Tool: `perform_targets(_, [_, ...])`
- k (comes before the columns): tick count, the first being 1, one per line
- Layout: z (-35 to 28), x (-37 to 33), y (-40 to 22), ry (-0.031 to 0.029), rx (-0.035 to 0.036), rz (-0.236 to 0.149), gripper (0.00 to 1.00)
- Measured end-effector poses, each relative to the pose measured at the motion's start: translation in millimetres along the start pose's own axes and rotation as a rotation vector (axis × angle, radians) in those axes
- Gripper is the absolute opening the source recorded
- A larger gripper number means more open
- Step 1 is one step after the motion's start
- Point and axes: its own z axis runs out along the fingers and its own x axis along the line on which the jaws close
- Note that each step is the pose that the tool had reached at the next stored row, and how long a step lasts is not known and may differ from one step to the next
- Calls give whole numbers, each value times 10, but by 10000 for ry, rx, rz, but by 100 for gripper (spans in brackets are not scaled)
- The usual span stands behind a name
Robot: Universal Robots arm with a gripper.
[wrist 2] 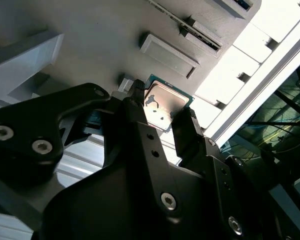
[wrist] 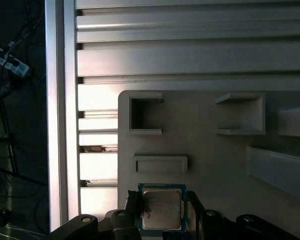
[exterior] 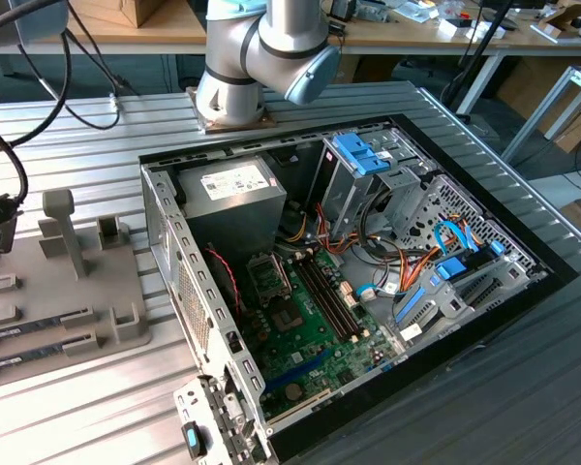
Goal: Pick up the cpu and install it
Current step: 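Pick up the cpu and move it towards the insertion slot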
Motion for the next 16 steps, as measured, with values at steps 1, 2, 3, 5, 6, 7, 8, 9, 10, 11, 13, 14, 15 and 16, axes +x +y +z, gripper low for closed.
perform_targets(1, [-12, 0, 0, 0, -4, 0, 47])
perform_targets(2, [-26, 1, 0, -1, -8, 0, 47])
perform_targets(3, [-36, 1, 0, -1, -10, 0, 47])
perform_targets(5, [-64, 2, 0, 0, -15, 0, 47])
perform_targets(6, [-75, 2, 0, 0, -17, 0, 47])
perform_targets(7, [-80, 2, 0, 0, -18, 0, 47])
perform_targets(8, [-92, 3, 0, 0, -19, 0, 47])
perform_targets(9, [-98, 3, 0, 0, -21, 0, 47])
perform_targets(10, [-108, 3, 0, 0, -23, 0, 47])
perform_targets(11, [-114, 3, 0, -1, -25, -1, 47])
perform_targets(13, [-130, 3, 0, -1, -32, -1, 47])
perform_targets(14, [-136, 4, 0, 0, -33, -1, 47])
perform_targets(15, [-142, 4, 0, 1, -36, -1, 47])
perform_targets(16, [-151, 4, 1, 0, -40, 0, 47])
